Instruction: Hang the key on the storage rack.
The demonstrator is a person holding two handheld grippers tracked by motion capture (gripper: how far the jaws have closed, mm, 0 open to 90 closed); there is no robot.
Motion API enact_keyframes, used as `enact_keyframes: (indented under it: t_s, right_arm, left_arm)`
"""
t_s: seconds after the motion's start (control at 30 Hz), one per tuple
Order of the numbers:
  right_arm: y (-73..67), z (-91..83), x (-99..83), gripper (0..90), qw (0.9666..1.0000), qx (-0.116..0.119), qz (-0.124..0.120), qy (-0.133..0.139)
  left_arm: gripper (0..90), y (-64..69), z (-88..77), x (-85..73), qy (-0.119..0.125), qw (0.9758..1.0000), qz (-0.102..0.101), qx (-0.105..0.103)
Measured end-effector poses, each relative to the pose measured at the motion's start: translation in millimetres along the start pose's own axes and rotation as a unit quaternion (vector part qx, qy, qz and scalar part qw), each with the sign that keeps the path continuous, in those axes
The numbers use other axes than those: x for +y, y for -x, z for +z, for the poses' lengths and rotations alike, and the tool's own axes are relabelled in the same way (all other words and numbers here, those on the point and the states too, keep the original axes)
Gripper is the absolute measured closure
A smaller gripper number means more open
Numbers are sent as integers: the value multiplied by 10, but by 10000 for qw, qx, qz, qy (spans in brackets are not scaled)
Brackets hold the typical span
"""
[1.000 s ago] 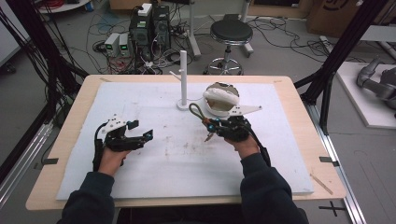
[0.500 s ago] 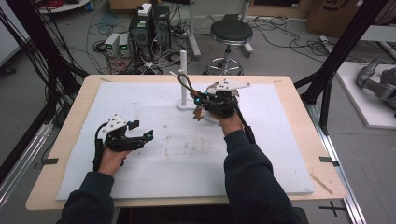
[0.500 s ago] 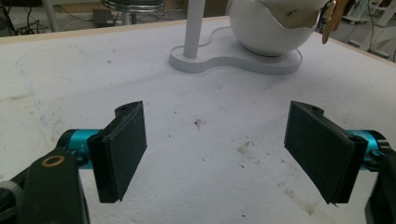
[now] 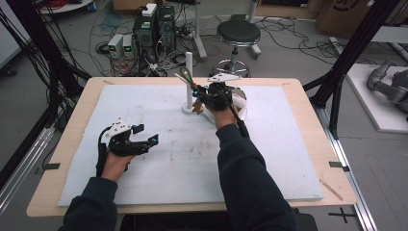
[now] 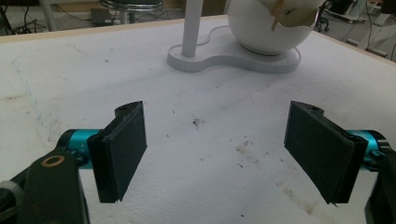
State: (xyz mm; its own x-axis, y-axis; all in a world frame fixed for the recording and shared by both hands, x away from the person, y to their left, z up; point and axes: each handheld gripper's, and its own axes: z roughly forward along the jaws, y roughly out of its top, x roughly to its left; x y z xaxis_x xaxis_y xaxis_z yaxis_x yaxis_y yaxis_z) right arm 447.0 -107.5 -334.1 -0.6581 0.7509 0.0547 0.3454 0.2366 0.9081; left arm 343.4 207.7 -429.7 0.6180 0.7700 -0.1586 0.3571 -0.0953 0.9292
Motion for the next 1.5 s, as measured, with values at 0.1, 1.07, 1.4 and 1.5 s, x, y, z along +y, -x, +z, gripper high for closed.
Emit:
enact_keyframes:
  t_s: [0.1,1.07,1.4,1.5]
  right_arm:
    - [50,71,-33,788,9998,-142,116,-97]
    - [423,-814,-335,307,9979,-73,-637,-64]
    - [628,-1343,-994,211,9977,-211,-611,-225]
    - [648,-1432,-1136,211,9978,-234,-535,-323]
  left_arm:
    - [209,-1,-1,1,6,10000,1,1]
    - [209,-8,-12,0,10,10000,-51,12]
    - [206,-18,23,-2,34,9999,-117,-3]
    - [206,-5,39,3,44,9999,-127,5]
